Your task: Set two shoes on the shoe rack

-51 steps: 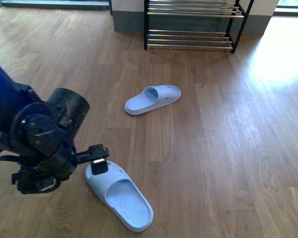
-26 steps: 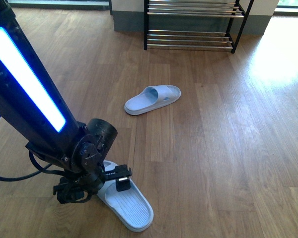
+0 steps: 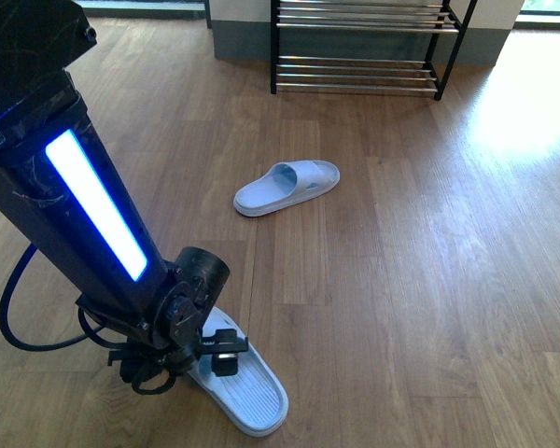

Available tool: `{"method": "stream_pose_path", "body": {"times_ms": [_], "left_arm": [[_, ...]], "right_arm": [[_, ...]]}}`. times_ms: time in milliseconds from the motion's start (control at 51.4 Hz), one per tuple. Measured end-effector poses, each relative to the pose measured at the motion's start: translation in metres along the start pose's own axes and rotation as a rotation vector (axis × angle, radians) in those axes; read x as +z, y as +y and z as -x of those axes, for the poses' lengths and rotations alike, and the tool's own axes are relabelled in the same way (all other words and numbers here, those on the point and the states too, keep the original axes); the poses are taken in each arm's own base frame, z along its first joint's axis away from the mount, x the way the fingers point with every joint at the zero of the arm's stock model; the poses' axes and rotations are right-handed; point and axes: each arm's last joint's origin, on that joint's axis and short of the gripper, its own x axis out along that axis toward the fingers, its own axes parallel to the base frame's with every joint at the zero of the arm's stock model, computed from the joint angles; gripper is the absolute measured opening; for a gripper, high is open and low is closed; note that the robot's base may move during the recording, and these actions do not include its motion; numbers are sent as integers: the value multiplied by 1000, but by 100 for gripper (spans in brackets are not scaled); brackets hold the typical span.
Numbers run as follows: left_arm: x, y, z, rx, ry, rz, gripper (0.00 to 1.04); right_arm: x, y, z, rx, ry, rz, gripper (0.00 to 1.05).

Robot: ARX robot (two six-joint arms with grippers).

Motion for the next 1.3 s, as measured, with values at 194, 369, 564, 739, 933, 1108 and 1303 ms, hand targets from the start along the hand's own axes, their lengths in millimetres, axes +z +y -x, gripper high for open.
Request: {"method": "stream_pose_path", "body": {"times_ms": [194,369,564,739,933,1108,1303], "left_arm": [[-2,5,-5,28,-3,-19,44],[-6,9,0,75,-26,-42,12],[3,13,52,20,-76,-35,2],[37,44,167,-69,-310,-26,2],[22,124,278,44,-599,-14,2],[-11,148,322,110,-744,-35,2],[-55,159,352,111,-817,-70,2]], "right_arm": [[0,0,0,0,0,0,95],[0,0,0,0,0,0,95],[0,0,0,0,0,0,95],[0,0,0,0,0,0,95],[0,0,0,0,0,0,95],[0,0,0,0,0,0,95],[0,0,0,0,0,0,95]]}}
